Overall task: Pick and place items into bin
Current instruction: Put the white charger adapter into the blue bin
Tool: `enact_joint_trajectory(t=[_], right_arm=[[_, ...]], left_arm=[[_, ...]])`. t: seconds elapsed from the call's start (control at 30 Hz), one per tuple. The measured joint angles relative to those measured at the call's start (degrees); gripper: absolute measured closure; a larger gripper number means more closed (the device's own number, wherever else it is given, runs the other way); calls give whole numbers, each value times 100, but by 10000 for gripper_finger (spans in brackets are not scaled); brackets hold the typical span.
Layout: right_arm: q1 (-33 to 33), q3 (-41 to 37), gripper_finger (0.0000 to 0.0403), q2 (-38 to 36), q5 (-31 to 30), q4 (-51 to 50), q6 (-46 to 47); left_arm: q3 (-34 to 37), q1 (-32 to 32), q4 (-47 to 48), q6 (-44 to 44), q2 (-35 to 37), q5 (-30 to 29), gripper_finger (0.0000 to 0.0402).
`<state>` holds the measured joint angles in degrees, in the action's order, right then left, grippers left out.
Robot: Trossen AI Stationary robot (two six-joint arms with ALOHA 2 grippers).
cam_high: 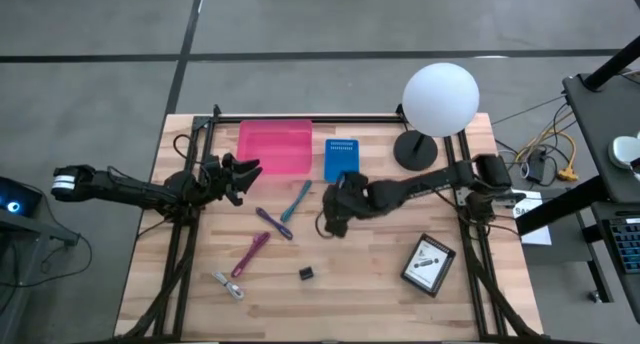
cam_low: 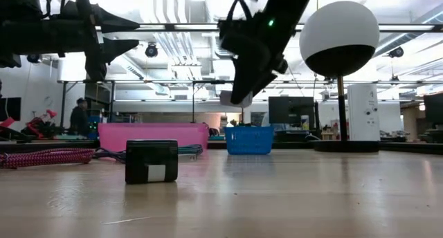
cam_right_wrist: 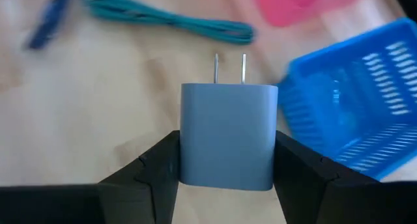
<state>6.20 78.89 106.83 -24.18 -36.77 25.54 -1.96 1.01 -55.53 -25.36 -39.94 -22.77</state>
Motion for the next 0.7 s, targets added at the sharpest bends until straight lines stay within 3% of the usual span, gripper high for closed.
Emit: enact_joint_trajectory(t=[0.4,0.7], right_arm=[[-1403,-2,219,0,182,26,99],[-2242,-2,219,2,1292,-33,2289]], left_arm=[[0,-1,-9,-181,12,45,233],[0,-1,-9,-184,10,47,233]])
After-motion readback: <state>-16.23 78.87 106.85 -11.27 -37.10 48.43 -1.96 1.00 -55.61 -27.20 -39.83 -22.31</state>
